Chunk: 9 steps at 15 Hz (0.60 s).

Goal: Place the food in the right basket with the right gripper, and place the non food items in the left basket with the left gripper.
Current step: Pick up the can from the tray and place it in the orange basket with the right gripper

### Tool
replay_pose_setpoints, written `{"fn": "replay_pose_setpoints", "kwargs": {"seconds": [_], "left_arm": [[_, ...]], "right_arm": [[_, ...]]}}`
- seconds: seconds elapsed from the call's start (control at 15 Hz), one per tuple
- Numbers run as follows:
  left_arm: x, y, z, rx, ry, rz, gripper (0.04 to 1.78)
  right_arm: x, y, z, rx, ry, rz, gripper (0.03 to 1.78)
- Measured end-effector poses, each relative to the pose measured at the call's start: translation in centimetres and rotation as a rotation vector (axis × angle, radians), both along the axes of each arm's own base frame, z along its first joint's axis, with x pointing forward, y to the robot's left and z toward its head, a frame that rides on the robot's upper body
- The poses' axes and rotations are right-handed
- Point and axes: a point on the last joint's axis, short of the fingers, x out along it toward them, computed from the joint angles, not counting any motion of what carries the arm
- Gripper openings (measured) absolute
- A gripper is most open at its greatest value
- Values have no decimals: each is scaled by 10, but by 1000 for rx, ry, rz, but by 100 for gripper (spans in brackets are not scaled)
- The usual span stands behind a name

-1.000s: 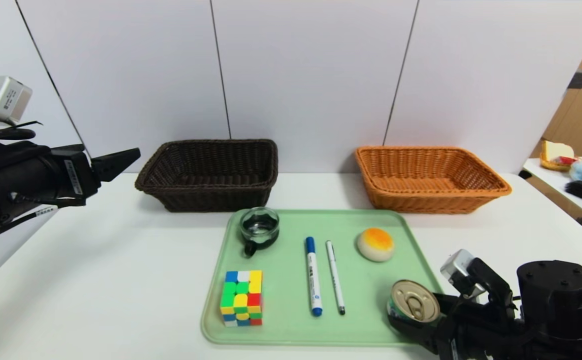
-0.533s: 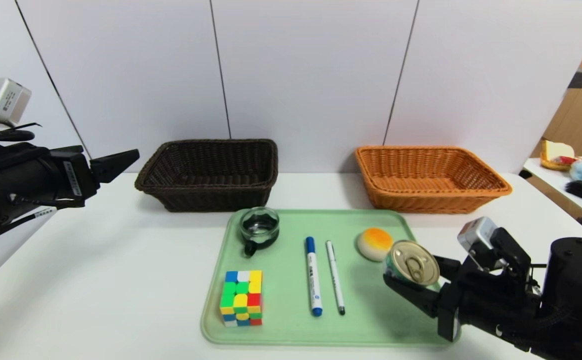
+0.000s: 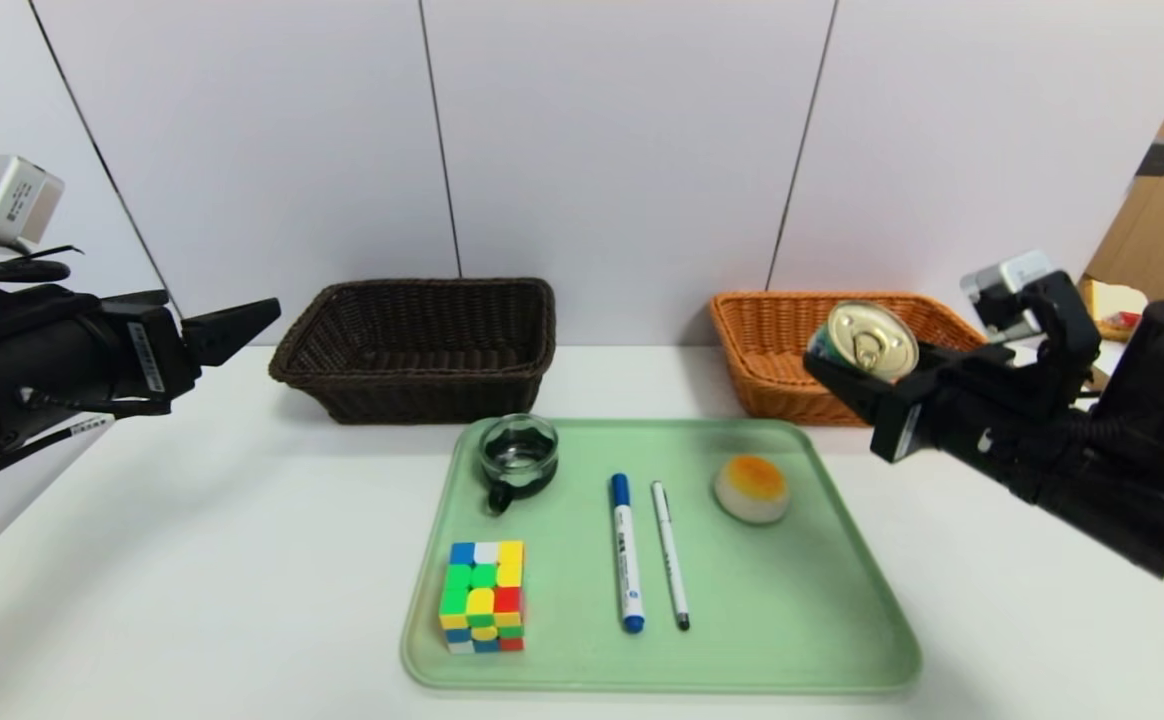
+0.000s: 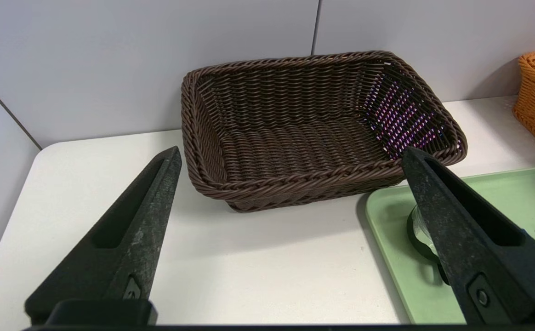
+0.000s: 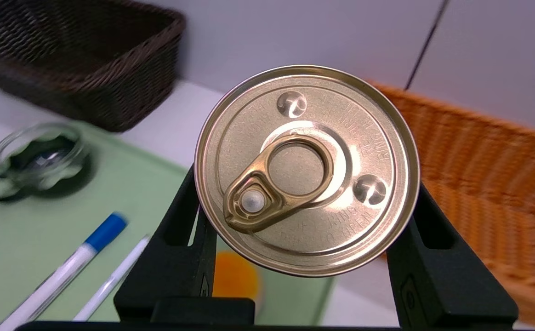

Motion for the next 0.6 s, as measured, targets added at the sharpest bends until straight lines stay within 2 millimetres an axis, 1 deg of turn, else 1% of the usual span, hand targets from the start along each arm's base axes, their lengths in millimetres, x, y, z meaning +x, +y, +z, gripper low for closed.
{"fn": "replay_pose_setpoints", "kwargs": {"seconds": [0.13,0.27,0.47,0.6], "left_arm": [[-1,0,1,1,-3,-1,169],[-1,0,1,-1,-4,0,169],[-1,0,1,-1,-4,0,169],[-1,0,2,-1,-6,0,169]], "right_arm": [[20,-14,24,-3,5,-73,99],[36,-31,43,-16,59,-146,99],[55,-54,64,-38,175,-229,99],[69,-64,71,-48,254,-264,99]]}}
